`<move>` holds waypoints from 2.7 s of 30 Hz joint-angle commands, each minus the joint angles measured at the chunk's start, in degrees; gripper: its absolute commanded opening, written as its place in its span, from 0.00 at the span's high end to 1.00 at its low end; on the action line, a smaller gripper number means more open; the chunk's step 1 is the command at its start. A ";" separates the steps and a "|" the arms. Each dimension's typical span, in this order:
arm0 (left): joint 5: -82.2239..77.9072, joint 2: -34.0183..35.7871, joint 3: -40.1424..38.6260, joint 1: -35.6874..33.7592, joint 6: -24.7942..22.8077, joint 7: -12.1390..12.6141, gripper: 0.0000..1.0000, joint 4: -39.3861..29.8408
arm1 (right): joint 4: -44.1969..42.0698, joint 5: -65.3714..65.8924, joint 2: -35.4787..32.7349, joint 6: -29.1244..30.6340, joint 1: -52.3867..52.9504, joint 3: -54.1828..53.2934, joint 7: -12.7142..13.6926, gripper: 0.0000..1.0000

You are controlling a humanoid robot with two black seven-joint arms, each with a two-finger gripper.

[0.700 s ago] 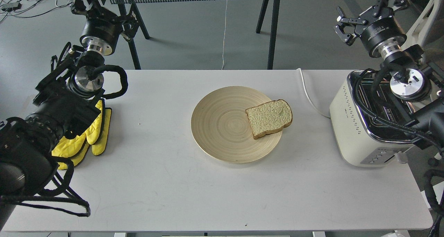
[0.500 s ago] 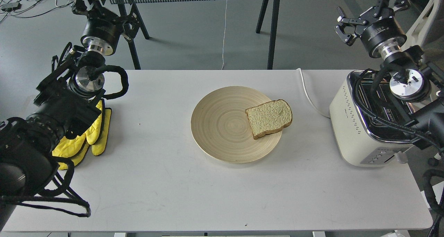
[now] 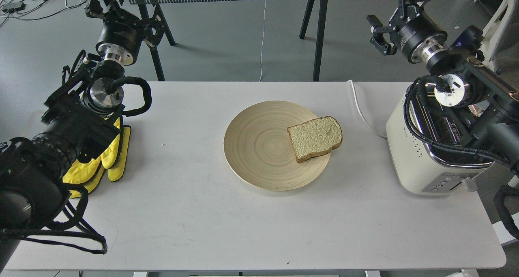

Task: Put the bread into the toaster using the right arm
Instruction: 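Lift the right gripper off the toaster and swing it toward the bowl, then lower the right gripper to the bread slice and pinch its edge, then lift the bread slice with the right gripper and carry it above the toaster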

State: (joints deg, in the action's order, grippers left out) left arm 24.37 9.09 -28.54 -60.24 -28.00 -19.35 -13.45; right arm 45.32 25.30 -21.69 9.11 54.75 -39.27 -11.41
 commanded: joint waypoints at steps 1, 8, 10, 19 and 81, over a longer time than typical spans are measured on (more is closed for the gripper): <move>-0.02 -0.04 0.07 0.03 0.00 0.02 0.00 0.00 | 2.84 11.84 -0.02 -2.69 -0.34 5.33 -0.02 0.02; -0.02 -0.04 0.07 -0.05 0.00 0.02 0.00 0.00 | 5.30 23.47 0.07 -8.75 -0.43 18.42 -0.02 0.02; 0.06 -0.04 0.07 -0.05 0.00 0.02 0.00 0.00 | 5.31 26.10 0.07 -10.68 -0.34 22.29 -0.02 0.02; 0.06 -0.04 0.07 0.03 0.00 0.02 0.00 0.00 | 1.80 35.78 2.70 -14.56 0.27 35.23 2.00 0.08; 0.15 -0.13 -0.20 0.21 0.00 -1.30 0.00 0.00 | 5.72 36.57 -2.55 -13.86 4.57 35.23 9.91 1.00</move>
State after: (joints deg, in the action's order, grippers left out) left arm 24.44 8.98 -28.74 -60.03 -28.00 -20.66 -13.45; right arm 45.51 61.69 -19.45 -4.86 56.91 -3.99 -3.12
